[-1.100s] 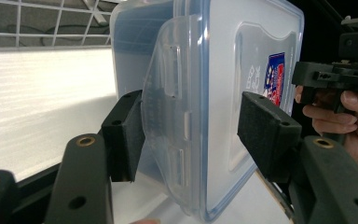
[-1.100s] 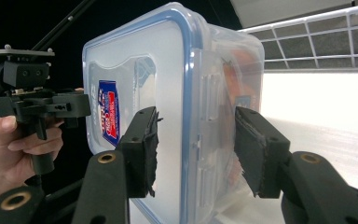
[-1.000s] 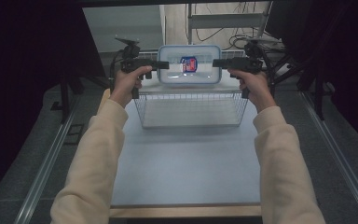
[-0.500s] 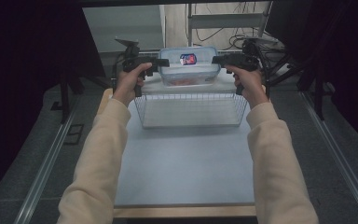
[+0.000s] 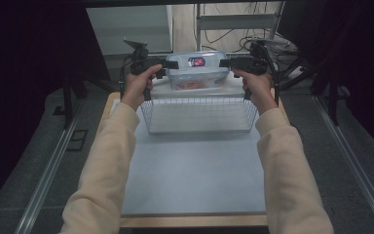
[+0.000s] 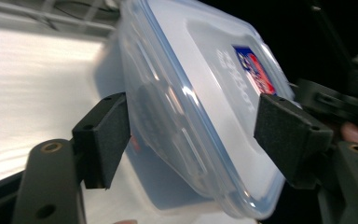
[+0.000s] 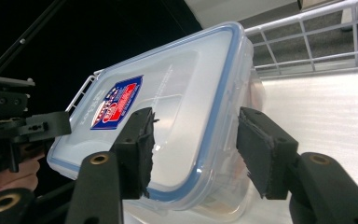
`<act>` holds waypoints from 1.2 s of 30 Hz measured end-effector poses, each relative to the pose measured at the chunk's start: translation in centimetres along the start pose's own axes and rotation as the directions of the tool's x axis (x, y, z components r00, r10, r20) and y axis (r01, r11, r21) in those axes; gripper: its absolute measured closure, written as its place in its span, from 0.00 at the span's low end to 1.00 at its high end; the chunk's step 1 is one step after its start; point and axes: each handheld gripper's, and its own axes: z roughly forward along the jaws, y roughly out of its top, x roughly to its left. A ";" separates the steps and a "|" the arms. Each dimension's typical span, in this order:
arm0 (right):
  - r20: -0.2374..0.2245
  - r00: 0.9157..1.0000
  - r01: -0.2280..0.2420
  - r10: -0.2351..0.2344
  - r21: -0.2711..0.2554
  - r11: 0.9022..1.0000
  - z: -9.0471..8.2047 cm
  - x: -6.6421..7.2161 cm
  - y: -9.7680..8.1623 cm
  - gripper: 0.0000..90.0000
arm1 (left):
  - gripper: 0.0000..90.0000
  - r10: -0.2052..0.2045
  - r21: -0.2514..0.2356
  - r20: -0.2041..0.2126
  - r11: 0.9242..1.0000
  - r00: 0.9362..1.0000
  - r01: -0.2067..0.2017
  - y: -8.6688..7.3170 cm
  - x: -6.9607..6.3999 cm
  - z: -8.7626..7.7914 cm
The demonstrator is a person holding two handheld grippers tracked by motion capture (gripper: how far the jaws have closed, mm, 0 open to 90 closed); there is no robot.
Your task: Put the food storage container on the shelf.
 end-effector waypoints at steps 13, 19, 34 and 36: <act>0.009 0.989 0.148 -0.148 -0.072 0.986 -2.0 1.3 -0.4 0.39 | 0.21 0.105 -0.064 -0.059 0.992 0.993 -0.109 -0.7 -2.4 -1.9; -0.026 0.978 0.205 -0.209 -0.094 0.974 -4.0 1.6 -1.1 0.37 | 0.22 0.174 -0.101 -0.056 0.979 0.983 -0.179 -2.3 -3.7 -3.9; -0.114 0.919 0.364 -0.376 -0.117 0.924 -9.8 0.8 -8.1 0.34 | 0.22 0.396 -0.088 -0.023 0.914 0.918 -0.396 -11.5 -5.9 -6.8; -0.119 0.910 0.385 -0.397 -0.112 0.916 -10.4 0.5 -9.7 0.33 | 0.22 0.388 -0.087 0.004 0.918 0.922 -0.386 -13.2 -5.6 -7.0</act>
